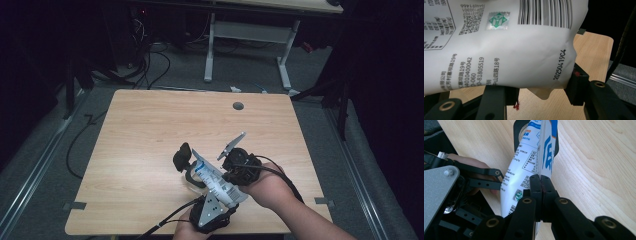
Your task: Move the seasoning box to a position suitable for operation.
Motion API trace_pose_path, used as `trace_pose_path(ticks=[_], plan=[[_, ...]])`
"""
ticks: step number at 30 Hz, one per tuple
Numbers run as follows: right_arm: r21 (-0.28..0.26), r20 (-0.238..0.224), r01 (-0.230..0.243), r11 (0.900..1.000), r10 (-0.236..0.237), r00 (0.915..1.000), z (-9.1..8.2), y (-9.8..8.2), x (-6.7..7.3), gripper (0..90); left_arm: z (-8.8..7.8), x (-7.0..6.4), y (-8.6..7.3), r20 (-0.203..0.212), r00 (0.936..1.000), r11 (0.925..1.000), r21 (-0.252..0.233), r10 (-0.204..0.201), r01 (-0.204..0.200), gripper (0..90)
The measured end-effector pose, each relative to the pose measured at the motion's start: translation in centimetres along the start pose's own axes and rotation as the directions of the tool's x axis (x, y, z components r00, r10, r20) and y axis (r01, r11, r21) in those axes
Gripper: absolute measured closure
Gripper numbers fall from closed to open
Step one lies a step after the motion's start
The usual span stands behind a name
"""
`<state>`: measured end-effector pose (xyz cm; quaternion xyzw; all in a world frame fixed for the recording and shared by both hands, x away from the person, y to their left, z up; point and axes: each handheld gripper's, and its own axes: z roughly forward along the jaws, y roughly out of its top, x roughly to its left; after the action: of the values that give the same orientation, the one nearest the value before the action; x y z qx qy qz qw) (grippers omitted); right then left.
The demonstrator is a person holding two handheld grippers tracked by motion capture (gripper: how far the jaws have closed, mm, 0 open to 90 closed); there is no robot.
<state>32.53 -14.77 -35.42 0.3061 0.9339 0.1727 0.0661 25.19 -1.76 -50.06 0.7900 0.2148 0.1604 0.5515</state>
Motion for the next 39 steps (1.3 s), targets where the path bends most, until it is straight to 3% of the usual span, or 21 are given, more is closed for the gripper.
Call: trace_pose_path(ticks=[39], plan=[[0.011, 0.007, 0.031, 0.999, -0.031, 0.9995, -0.3, 1.2, -0.2, 90.0, 0.1, 0.1, 0.6, -0.027, 0.9996, 0.9998, -0.021, 0.001, -0.002, 53.7]])
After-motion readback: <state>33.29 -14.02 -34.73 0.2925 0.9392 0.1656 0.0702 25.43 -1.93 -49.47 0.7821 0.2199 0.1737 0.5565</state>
